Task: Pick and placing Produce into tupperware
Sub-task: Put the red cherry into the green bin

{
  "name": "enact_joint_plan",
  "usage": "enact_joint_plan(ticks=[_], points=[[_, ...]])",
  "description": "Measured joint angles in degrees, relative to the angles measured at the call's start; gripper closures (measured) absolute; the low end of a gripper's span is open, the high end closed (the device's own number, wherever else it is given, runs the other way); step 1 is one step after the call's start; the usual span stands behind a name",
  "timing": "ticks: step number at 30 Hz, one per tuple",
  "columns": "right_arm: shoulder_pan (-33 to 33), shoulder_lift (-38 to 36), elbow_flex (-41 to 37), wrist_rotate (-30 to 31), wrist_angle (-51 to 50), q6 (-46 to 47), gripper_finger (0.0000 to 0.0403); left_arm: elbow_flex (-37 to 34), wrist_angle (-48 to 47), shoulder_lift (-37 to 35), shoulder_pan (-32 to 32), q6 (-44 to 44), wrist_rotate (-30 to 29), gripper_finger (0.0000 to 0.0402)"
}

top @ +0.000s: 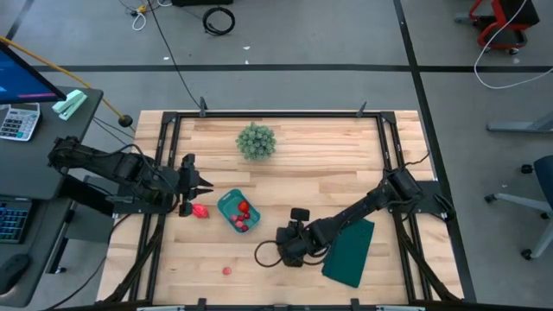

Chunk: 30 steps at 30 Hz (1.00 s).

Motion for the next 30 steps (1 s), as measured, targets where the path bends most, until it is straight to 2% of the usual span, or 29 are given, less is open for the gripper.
enact_joint_plan(ticks=[4, 14, 22, 26, 30], points=[[0.66, 0.00, 0.04, -4.40, 0.11, 4.97, 0.0251, 0.00, -1.38, 0.01, 0.00, -0.03, 0.01, 0.0328], [3.19, -0.23, 0.31, -3.91, -6.37, 5.54, 0.0251, 0.00, -1.54, 0.00, 0.00, -0.04, 0.00, 0.0335], [3.17, -0.26, 0.28, -4.35, -7.11, 6.42, 0.0253, 0.00, -1.54, 0.00, 0.00, -0.13, 0.02, 0.0329], [3.17, -0.26, 0.24, -4.56, -7.12, 6.48, 0.0271, 0.00, -1.54, 0.01, 0.00, -0.17, 0.02, 0.0333], [3.20, -0.26, 0.22, -4.86, -7.12, 8.62, 0.0309, 0.00, -1.54, 0.00, 0.00, -0.20, 0.00, 0.0337]])
